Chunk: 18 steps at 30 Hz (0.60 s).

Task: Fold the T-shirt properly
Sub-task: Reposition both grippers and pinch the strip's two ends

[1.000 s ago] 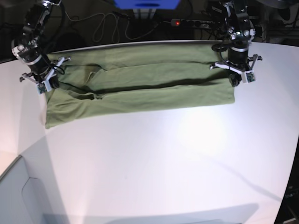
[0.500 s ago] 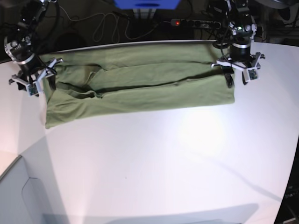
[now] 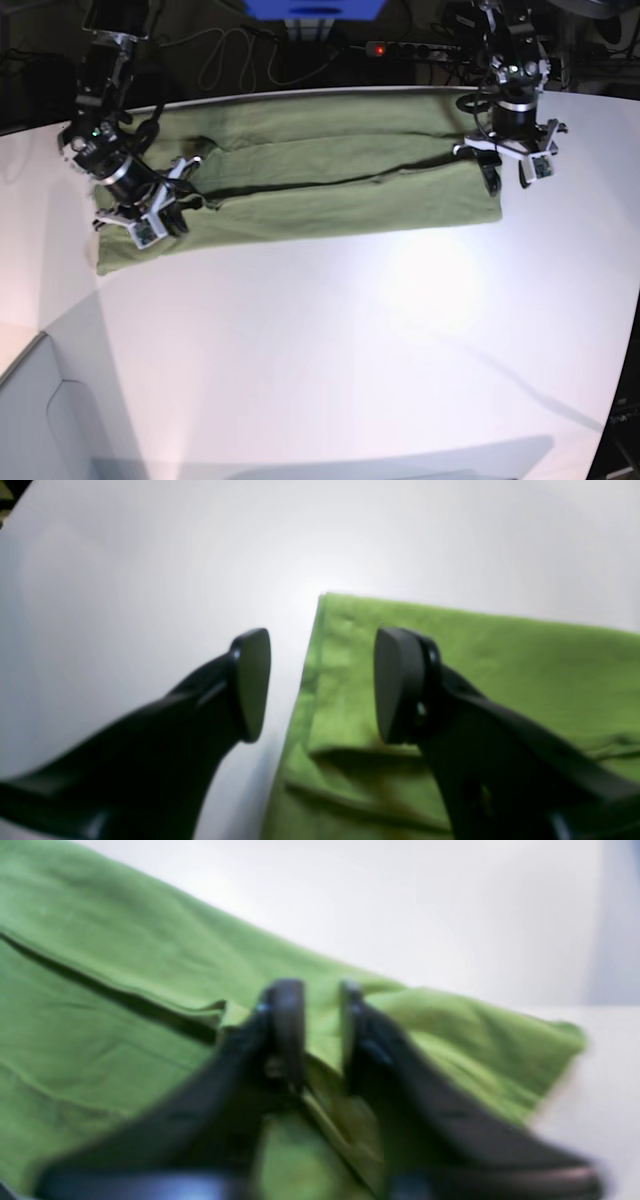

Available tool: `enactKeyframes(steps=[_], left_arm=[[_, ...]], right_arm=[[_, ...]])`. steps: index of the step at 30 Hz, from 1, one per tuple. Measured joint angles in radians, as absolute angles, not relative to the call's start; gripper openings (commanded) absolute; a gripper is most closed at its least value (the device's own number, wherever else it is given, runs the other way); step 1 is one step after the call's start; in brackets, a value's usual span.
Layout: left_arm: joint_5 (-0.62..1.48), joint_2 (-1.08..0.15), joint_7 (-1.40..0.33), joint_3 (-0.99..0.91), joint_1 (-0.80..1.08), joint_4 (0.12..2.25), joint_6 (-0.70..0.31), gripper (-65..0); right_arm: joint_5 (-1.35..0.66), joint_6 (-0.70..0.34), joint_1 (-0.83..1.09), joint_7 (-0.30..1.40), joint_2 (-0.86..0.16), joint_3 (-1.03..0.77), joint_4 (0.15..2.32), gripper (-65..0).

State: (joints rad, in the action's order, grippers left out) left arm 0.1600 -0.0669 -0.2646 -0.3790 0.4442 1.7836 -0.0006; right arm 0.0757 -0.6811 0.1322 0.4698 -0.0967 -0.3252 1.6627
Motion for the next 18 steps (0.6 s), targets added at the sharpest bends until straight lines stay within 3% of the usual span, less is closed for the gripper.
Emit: enactKeyframes(steps=[5, 18], left_arm=[[0.16, -0.064, -0.266, -0.379, 0.44, 1.728, -0.001, -32.8], [0.3, -0.066, -0.273, -0.381, 0.441, 1.706, 0.003, -32.8]], right_arm=[[0.084, -0.682, 0.14, 0.474, -0.101, -0.321, 1.576, -65.0], [0.088, -0.682, 0.261, 0.472, -0.118, -0.326, 1.637, -65.0]])
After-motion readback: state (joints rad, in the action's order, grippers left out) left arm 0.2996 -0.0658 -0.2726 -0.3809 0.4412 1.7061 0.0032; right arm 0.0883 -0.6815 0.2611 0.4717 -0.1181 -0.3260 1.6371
